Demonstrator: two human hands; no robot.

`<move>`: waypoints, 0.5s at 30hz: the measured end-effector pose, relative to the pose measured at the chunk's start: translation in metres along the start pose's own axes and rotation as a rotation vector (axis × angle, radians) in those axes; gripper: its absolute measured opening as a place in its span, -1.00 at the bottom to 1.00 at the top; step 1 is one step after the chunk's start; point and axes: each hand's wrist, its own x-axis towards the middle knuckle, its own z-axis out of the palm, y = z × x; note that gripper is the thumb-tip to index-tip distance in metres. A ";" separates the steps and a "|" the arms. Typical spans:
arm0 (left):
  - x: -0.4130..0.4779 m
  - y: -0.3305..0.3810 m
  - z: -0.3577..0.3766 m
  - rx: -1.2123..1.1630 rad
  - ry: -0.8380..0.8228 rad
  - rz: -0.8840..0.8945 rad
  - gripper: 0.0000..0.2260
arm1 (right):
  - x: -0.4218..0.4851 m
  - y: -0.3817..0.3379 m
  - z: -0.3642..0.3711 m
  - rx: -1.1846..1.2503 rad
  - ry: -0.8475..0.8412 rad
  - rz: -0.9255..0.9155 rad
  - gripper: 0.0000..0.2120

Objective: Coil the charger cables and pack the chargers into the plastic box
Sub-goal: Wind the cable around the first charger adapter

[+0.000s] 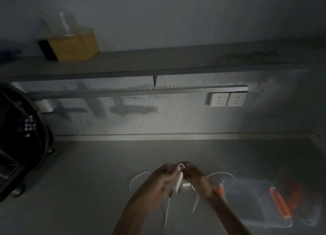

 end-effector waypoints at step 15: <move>0.020 0.006 0.019 0.140 0.047 0.039 -0.70 | -0.014 -0.012 -0.007 -0.238 0.108 -0.008 -0.78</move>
